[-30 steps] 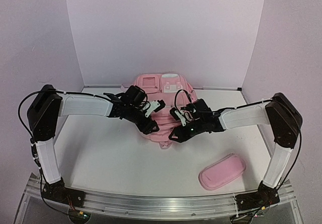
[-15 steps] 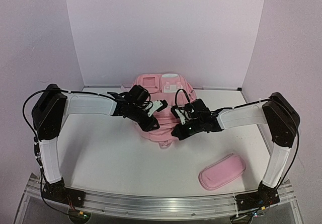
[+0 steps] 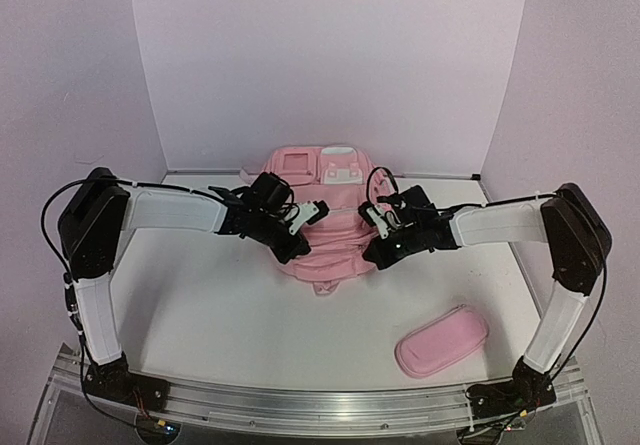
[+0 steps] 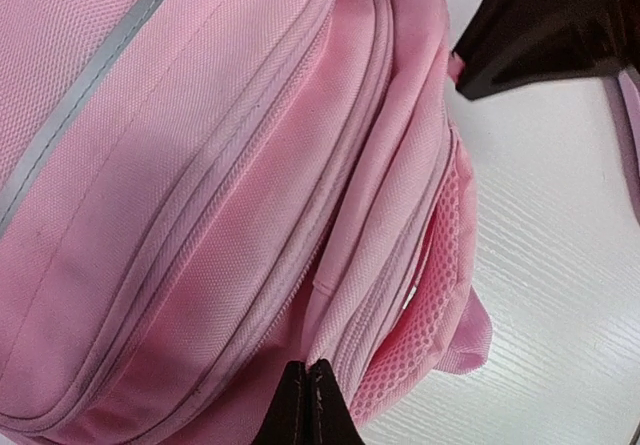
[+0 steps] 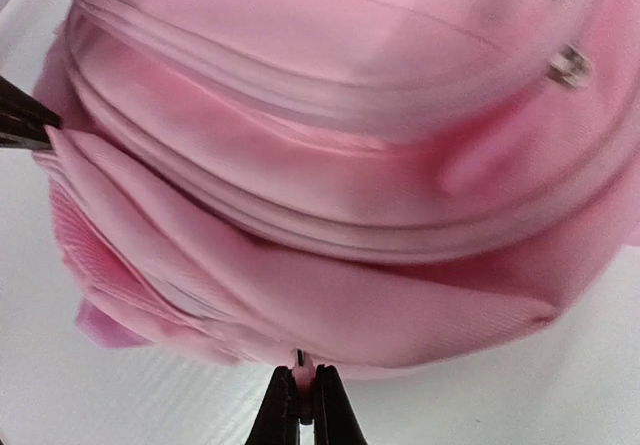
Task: Pack the student bag
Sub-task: Zip the student bag at the center of the board, then adjust the student bag at the center of the board.
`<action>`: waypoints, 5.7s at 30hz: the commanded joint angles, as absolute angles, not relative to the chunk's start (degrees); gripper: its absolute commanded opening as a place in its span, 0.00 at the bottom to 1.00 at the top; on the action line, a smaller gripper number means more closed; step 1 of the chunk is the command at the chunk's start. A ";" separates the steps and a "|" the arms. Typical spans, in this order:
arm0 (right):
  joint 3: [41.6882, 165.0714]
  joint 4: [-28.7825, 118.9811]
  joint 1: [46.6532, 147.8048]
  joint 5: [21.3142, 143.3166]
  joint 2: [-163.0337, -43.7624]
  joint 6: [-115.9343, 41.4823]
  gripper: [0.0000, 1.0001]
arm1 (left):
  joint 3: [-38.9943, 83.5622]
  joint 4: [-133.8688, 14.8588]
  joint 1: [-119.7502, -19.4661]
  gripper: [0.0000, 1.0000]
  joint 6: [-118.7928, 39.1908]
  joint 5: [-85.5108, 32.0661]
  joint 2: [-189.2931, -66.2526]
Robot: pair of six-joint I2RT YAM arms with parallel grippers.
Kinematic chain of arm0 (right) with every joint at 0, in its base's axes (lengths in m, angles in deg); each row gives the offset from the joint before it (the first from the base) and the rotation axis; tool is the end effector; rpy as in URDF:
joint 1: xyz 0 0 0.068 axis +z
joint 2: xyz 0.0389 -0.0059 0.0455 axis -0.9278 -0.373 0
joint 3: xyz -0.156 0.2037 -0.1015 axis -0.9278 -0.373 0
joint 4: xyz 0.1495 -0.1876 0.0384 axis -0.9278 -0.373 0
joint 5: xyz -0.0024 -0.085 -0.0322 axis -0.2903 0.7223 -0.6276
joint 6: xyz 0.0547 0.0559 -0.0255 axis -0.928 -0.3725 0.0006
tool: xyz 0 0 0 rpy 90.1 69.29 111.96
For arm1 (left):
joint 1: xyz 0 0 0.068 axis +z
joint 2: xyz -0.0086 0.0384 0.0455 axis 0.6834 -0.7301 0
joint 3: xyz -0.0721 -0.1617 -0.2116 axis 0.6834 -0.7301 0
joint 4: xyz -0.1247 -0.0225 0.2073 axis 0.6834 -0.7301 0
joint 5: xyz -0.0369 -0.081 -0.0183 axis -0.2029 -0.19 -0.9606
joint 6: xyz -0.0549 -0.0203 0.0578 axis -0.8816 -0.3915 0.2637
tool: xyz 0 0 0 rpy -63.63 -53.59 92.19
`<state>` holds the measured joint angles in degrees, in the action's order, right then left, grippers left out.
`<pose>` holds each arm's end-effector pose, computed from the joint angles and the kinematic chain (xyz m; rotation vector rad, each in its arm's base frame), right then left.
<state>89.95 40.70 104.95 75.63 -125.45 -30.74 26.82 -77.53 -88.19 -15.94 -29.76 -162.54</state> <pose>0.3014 0.2479 0.1685 -0.8759 2.2615 0.6009 0.2914 -0.3121 0.1807 1.2653 2.1244 -0.4926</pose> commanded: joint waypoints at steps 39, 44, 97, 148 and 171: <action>98.06 33.57 91.72 63.67 -129.55 -23.26 0.00 | 16.10 -89.17 -91.08 0.00 -12.33 -20.60 -148.71; 104.48 33.57 88.77 64.22 -134.63 -23.76 0.00 | 10.72 -90.06 -89.37 0.00 -12.93 -19.05 -144.40; 144.73 29.96 92.82 50.24 -161.51 -43.62 0.92 | -10.12 -80.14 -77.38 0.97 -102.06 -18.28 -124.83; 129.94 37.35 85.67 52.35 -132.48 -43.31 0.00 | 36.03 -85.50 -80.91 0.00 -49.23 -30.80 -146.29; 136.64 30.45 85.87 58.57 -144.59 -35.13 0.78 | 32.02 -92.46 -90.29 0.48 -44.96 -35.48 -155.85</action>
